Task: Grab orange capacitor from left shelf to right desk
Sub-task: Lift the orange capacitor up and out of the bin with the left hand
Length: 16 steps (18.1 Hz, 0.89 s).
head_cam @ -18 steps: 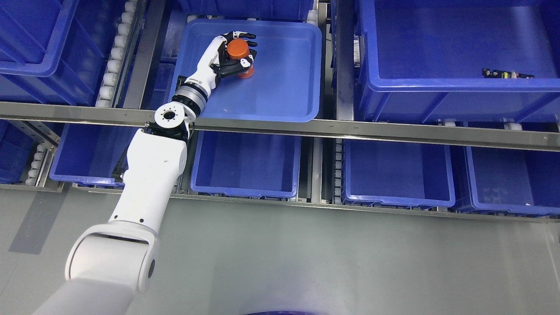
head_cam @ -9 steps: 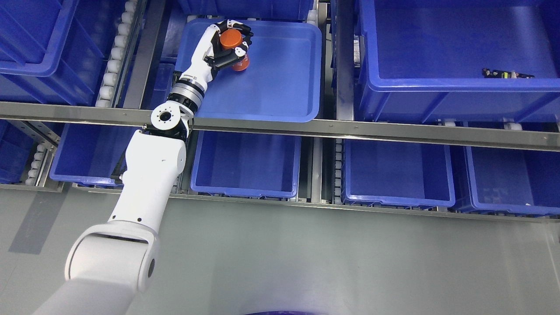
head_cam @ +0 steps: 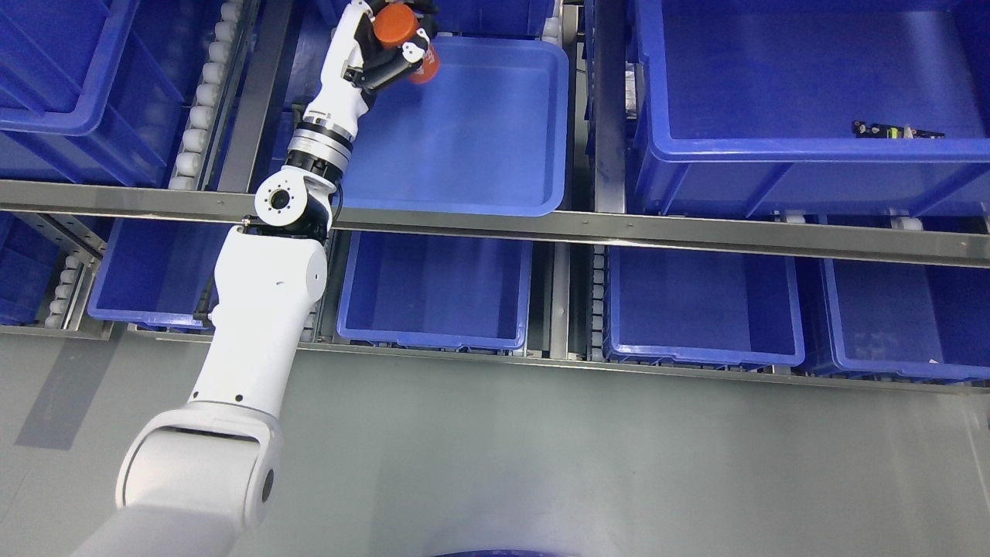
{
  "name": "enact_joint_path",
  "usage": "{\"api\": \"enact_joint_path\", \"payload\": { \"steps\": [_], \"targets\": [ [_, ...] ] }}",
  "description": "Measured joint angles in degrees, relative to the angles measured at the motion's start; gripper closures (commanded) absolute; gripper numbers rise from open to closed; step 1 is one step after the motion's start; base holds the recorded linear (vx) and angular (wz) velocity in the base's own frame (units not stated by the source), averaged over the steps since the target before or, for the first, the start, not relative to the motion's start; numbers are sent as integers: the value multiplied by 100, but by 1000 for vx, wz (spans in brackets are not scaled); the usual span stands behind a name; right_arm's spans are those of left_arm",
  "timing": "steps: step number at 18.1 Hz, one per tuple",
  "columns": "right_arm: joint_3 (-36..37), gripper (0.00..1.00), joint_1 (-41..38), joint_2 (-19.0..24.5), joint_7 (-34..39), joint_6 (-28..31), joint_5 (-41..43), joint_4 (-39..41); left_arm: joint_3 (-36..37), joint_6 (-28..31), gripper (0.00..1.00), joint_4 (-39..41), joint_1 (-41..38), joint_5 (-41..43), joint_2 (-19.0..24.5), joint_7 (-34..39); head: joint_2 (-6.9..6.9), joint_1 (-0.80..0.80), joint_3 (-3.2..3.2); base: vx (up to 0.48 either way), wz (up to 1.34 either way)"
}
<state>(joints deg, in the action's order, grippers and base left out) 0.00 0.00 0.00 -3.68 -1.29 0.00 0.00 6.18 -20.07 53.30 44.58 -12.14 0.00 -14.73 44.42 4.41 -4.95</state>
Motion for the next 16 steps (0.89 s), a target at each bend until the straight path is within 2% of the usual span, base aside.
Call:
{"api": "enact_joint_path", "payload": {
  "steps": [5,9,13,16],
  "targets": [
    [0,0,0,0,0,1,0,0,-109,-33,98,1042,-546,-84,0,32,0,0,0,0,0],
    [0,0,-11,0,0,1,0,0,-126,-197,99,1929,-1412,-113,0,162,0,0,0,-4,-5],
    [0,0,-9,0,0,1,0,0,-122,-632,100,2728,-2264,-127,0,195,0,0,0,-54,-93],
    [0,0,-5,0,0,1,0,0,-71,-1202,100,3198,-2874,-130,0,174,0,0,0,-120,-125]
  ]
}}
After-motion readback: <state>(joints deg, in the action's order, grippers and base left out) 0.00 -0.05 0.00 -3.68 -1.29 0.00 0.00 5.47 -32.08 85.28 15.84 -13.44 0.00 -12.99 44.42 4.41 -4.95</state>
